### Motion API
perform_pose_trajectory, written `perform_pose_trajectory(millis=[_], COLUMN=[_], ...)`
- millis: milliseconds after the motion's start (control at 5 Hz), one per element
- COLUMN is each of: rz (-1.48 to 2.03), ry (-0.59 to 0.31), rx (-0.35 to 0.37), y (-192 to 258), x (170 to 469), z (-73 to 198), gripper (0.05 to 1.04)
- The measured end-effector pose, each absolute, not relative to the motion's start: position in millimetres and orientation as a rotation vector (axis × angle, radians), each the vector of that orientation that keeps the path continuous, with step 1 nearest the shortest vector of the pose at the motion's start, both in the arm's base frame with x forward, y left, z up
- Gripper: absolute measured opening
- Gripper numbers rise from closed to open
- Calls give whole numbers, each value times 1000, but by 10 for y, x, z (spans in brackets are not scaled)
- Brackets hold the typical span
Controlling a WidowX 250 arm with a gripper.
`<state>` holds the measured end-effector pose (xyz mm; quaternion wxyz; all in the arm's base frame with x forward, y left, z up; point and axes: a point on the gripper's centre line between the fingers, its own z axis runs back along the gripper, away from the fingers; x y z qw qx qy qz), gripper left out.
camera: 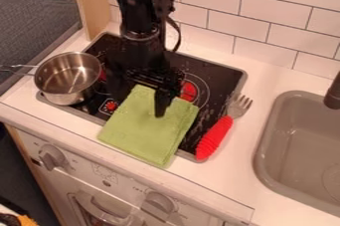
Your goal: Moved the green cloth to the bottom part of the burner
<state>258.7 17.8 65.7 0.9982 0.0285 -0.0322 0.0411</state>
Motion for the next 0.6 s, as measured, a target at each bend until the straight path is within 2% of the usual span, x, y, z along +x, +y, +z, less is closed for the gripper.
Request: perform_pose_trajectory(millis=[600], rz=[65], ry=[-48], rx=[47], y=[162], x=[2584], z=[655], gripper=[999])
